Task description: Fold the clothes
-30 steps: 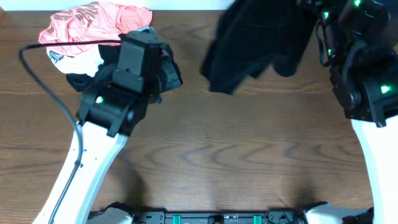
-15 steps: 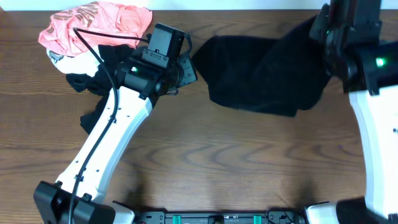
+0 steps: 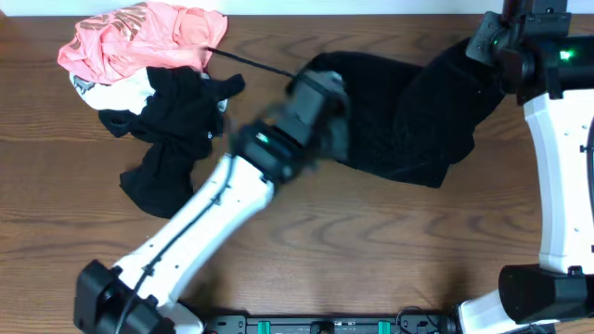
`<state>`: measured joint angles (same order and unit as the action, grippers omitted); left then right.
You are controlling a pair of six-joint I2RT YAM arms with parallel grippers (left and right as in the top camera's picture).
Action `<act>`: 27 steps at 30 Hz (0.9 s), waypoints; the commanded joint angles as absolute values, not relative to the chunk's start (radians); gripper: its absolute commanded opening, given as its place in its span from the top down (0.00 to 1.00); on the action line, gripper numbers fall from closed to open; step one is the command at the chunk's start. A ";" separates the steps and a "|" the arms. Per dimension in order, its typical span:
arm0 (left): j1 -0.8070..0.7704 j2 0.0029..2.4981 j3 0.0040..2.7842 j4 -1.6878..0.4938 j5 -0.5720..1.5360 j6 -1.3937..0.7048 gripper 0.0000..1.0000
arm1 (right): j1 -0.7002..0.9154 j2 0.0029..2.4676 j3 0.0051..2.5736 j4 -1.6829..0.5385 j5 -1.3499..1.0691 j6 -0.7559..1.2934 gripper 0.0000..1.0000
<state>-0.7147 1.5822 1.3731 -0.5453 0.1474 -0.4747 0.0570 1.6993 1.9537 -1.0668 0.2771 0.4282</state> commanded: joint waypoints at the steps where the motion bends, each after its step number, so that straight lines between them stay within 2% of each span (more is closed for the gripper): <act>1: -0.775 1.597 1.314 -0.492 0.149 -0.411 0.94 | 0.035 1.687 1.981 -1.070 0.250 0.413 0.99; 8: -0.893 1.649 1.297 -0.434 0.149 -0.362 0.94 | 0.002 1.687 1.981 -1.081 0.250 0.413 0.99; 14: -0.947 1.730 1.297 -0.287 0.083 -0.354 0.94 | -0.007 1.687 1.981 -1.097 0.250 0.413 0.99; 27: -0.949 1.891 1.297 0.058 0.033 -0.633 0.94 | -0.009 1.687 1.981 -1.103 0.258 0.411 0.99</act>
<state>-0.9501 1.8675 1.2953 0.0158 0.0555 -0.5365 0.0036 1.6993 1.9541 -1.1061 0.2428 0.4248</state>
